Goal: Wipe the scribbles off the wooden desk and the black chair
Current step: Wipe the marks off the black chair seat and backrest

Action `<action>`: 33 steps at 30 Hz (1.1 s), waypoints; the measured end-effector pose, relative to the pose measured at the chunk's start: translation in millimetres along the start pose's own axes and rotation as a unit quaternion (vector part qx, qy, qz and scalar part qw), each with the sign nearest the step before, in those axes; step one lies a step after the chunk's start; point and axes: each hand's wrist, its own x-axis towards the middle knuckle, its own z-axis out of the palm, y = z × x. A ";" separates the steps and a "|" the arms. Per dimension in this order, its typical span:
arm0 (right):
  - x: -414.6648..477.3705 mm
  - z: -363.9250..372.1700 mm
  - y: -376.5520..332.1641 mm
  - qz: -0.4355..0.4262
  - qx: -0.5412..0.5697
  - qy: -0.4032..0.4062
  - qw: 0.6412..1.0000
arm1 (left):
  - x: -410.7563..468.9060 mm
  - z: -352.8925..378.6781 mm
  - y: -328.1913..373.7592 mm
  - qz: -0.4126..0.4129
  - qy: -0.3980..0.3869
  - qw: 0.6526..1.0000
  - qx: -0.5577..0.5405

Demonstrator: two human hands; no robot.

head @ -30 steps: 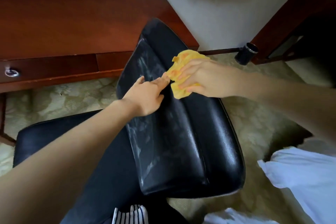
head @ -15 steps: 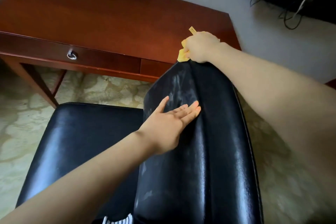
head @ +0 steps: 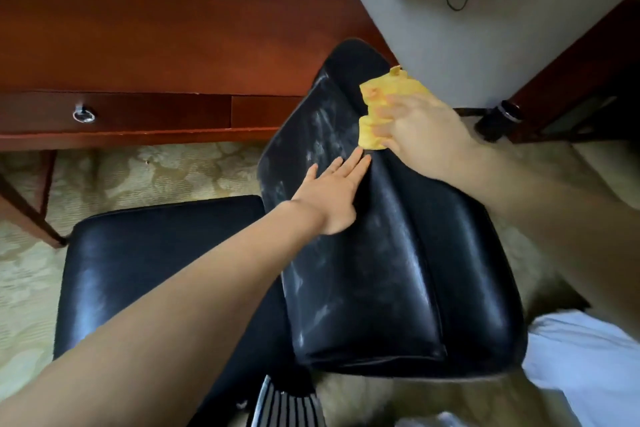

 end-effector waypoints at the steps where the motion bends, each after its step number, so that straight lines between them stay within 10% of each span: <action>1: -22.4 -6.2 -10.9 0.001 -0.010 0.013 1.000 | -5.3 1.9 -2.0 0.004 -0.009 1.000 -0.009; 14: -197.7 -55.8 -121.1 -0.067 -0.018 -0.070 0.995 | -27.7 13.5 -0.7 0.061 -0.046 0.991 -0.114; 33: 92.7 14.8 -40.5 0.007 -0.023 -0.142 0.990 | 11.1 18.8 -86.2 -0.084 0.055 0.973 -0.207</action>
